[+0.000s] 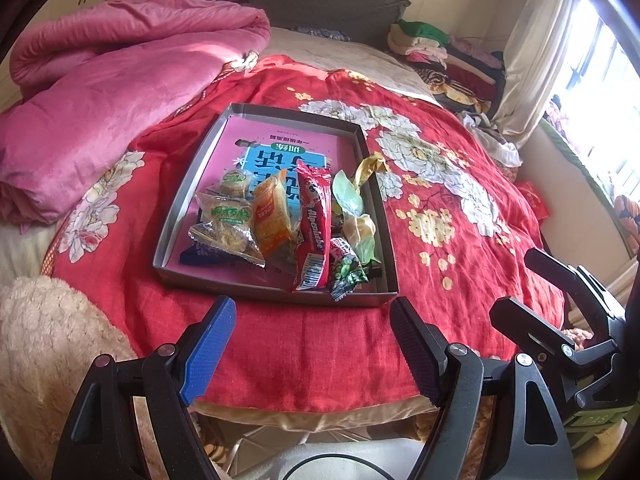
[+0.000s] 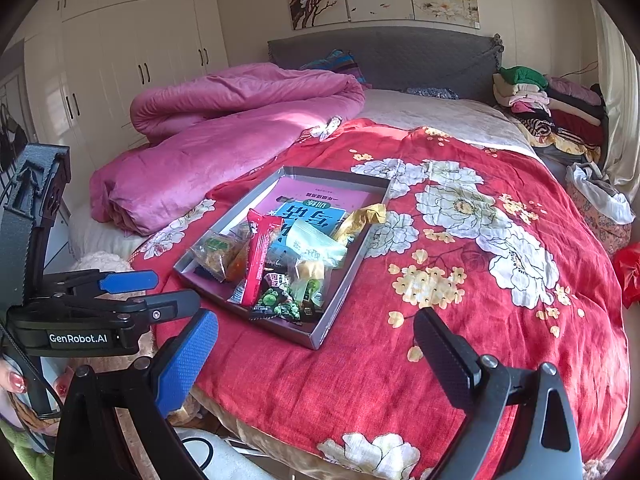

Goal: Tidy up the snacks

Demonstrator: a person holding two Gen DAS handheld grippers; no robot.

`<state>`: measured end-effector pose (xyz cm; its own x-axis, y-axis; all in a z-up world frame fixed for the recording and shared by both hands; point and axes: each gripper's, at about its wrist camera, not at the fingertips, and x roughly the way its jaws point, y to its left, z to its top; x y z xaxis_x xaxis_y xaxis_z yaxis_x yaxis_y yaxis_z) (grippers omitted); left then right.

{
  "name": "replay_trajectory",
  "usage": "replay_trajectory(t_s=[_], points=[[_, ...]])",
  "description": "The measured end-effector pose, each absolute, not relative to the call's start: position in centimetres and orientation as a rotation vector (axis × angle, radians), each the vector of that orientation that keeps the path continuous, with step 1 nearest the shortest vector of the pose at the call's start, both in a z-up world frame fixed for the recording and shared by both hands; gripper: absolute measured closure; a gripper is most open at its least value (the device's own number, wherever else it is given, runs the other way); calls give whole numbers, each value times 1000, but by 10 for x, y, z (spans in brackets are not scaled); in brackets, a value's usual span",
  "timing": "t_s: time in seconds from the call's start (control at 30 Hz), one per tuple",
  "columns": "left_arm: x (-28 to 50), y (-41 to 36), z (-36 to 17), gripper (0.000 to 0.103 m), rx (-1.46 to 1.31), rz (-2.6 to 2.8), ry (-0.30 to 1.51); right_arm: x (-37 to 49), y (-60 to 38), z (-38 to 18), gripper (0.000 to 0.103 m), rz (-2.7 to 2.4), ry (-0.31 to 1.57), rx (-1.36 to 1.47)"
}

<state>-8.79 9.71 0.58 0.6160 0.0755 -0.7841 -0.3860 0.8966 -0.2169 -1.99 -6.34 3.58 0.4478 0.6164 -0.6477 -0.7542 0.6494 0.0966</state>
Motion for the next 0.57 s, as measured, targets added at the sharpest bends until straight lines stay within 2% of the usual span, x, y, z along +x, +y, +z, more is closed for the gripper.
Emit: replay_trajectory(t_s=[0.4, 0.57], points=[[-84, 100, 10, 22, -323, 313, 870, -18, -64, 35, 4, 853, 706, -216], [-84, 128, 18, 22, -373, 359, 815, -5, -71, 33, 4, 825, 706, -203]])
